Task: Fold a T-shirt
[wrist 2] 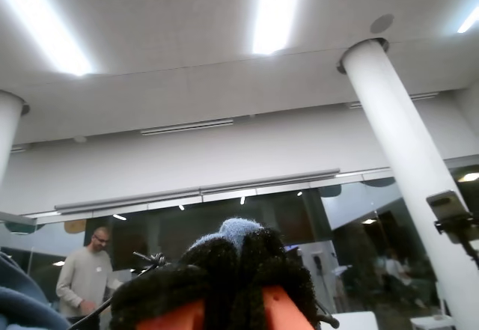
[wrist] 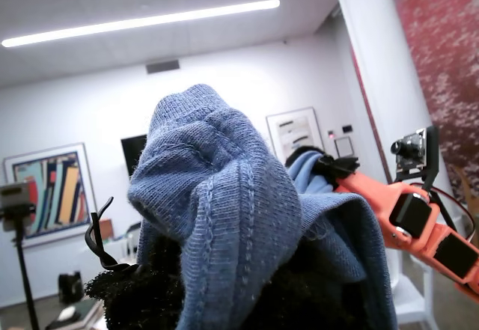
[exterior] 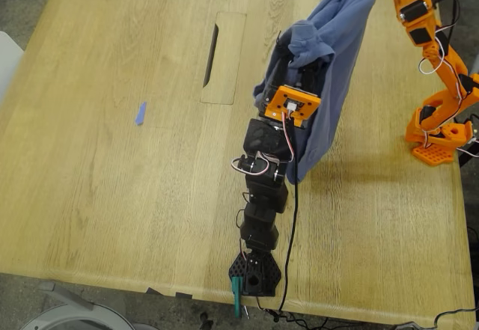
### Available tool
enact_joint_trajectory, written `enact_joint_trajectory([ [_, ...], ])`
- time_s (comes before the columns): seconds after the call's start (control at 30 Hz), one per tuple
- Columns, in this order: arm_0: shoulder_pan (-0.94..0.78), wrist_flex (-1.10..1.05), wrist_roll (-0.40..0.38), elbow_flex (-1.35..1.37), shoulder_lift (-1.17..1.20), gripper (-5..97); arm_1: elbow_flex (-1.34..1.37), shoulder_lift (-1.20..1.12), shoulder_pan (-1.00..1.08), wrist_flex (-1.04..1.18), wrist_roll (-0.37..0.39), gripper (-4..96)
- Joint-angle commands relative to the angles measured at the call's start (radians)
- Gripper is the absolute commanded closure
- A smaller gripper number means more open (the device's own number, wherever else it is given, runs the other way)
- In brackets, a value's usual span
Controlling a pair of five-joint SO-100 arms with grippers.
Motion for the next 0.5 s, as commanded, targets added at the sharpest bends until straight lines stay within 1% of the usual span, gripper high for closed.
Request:
enact_joint_trajectory([
  [0.0, 0.005, -0.086, -0.023, -0.015, 0.146, 92, -0.074, 0.023, 0.031, 0.012, -0.008, 91.5],
  [0.23, 0.031, -0.129, -0.055, -0.015, 0.149, 92, -0.08, 0.051, 0.017, 0.064, -0.006, 91.5],
  [0.47, 0.121, -0.127, -0.069, -0.015, 0.152, 92, -0.101, 0.084, -0.017, 0.164, -0.008, 91.5],
])
